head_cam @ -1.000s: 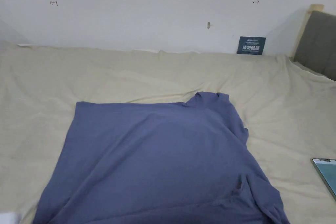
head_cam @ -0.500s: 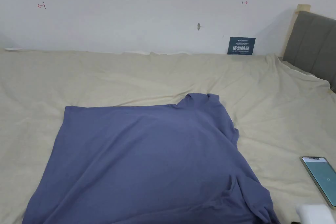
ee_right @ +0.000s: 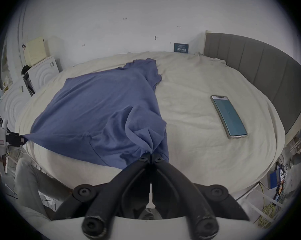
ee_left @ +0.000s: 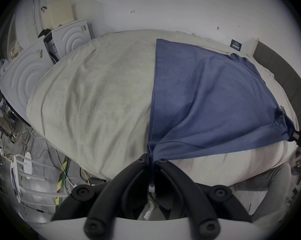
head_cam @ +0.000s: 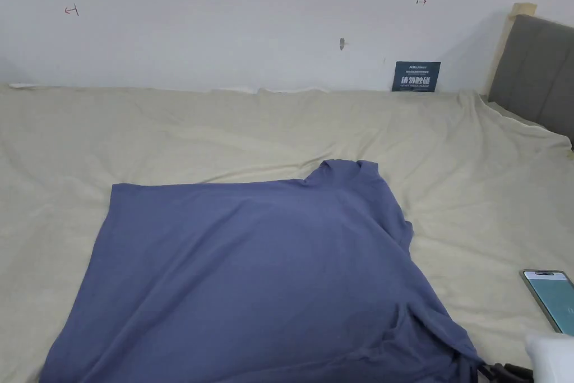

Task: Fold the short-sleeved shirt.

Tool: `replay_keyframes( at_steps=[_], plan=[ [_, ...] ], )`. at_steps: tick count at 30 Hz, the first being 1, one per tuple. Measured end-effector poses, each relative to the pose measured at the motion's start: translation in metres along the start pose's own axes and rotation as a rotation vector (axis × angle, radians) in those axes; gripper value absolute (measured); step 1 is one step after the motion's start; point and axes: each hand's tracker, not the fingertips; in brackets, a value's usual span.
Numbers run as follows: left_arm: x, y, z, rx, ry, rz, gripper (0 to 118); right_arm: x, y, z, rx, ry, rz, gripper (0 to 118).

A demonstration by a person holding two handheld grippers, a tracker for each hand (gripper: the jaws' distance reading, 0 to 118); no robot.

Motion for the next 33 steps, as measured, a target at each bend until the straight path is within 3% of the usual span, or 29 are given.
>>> replay_keyframes(
  at_steps=[3,9,13,20,23,25,26,27,28,29,30,31,33],
  plan=[
    [-0.002,0.024,-0.004,0.026,-0.002,0.034,6,0.008,0.023,0.001,0.048,0.043,-0.047,0],
    [0.006,0.095,-0.016,0.12,0.019,0.027,5,0.018,0.088,-0.022,0.082,0.022,-0.049,0],
    [0.01,0.151,-0.038,0.129,0.007,0.027,6,0.034,0.134,-0.047,0.098,0.062,-0.108,0],
    [0.022,0.197,-0.114,0.004,0.042,-0.02,6,0.039,0.175,-0.112,0.017,0.046,-0.116,0],
    [0.024,0.193,-0.133,-0.02,0.015,-0.013,7,0.039,0.175,-0.137,-0.001,-0.035,-0.096,0],
    [0.025,0.19,-0.138,-0.032,0.024,-0.011,25,0.042,0.177,-0.145,-0.021,-0.005,-0.14,0],
    [0.024,0.189,-0.138,-0.029,0.052,-0.008,43,0.042,0.177,-0.149,-0.04,0.02,-0.153,0],
    [0.021,0.188,-0.136,-0.015,0.092,-0.004,75,0.041,0.176,-0.152,-0.028,0.0,-0.15,2],
    [0.017,0.187,-0.132,-0.014,0.083,-0.003,99,0.039,0.174,-0.152,-0.024,-0.018,-0.145,13],
    [0.011,0.186,-0.126,-0.012,0.06,0.012,116,0.039,0.173,-0.148,-0.021,-0.02,-0.142,39],
    [0.005,0.182,-0.118,0.0,-0.007,0.061,118,0.039,0.171,-0.144,-0.017,-0.024,-0.141,85],
    [0.0,0.179,-0.108,0.024,-0.053,0.097,118,0.038,0.168,-0.14,-0.014,-0.017,-0.142,105],
    [-0.007,0.171,-0.09,0.027,-0.07,0.111,118,0.035,0.161,-0.121,0.028,0.03,-0.141,106]
  ],
)
